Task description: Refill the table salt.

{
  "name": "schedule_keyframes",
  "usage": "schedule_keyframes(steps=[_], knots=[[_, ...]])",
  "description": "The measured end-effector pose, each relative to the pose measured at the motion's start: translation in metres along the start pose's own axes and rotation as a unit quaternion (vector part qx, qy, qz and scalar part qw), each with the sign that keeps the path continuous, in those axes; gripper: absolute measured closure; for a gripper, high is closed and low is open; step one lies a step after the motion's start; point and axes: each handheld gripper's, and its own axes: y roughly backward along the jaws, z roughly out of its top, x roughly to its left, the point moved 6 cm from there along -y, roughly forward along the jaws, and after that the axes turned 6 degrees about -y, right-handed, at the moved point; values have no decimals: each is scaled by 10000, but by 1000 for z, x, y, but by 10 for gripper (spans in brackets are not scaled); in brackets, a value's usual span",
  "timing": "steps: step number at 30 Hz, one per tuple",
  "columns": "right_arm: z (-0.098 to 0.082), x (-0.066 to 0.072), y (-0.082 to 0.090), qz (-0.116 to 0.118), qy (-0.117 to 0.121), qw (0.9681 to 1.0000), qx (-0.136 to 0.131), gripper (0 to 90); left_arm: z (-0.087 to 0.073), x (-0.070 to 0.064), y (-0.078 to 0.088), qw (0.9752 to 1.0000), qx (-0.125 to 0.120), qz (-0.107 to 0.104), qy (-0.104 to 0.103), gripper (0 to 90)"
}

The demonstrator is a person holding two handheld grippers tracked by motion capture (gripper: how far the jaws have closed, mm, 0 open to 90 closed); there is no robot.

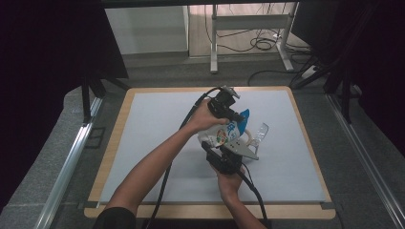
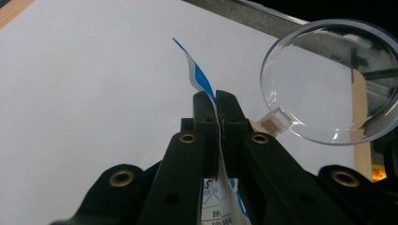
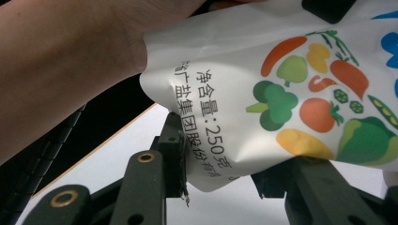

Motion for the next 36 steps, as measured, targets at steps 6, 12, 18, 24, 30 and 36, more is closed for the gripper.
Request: schedule_keyframes(steps=[6, 12, 18, 24, 30, 36], knots=[[1, 0, 0, -13, -18, 10000, -6, 620, 1, 0, -1, 10000, 11, -19, 0, 889], [2, 1, 0, -49, -37, 10000, -44, 621, 2, 0, 0, 10000, 24, -18, -12, 889], [3, 1, -1, -80, -68, 9999, -71, 621, 3, 1, -1, 10000, 49, -20, -31, 889], [4, 1, -2, -94, -64, 9999, -80, 621, 3, 2, -1, 10000, 50, -23, -32, 889], [4, 1, -2, -104, -63, 9999, -98, 621, 4, 1, -1, 10000, 54, -18, -49, 889], [5, 2, -2, -120, -44, 9998, -131, 621, 4, 1, 1, 10000, 54, -5, -55, 889]])
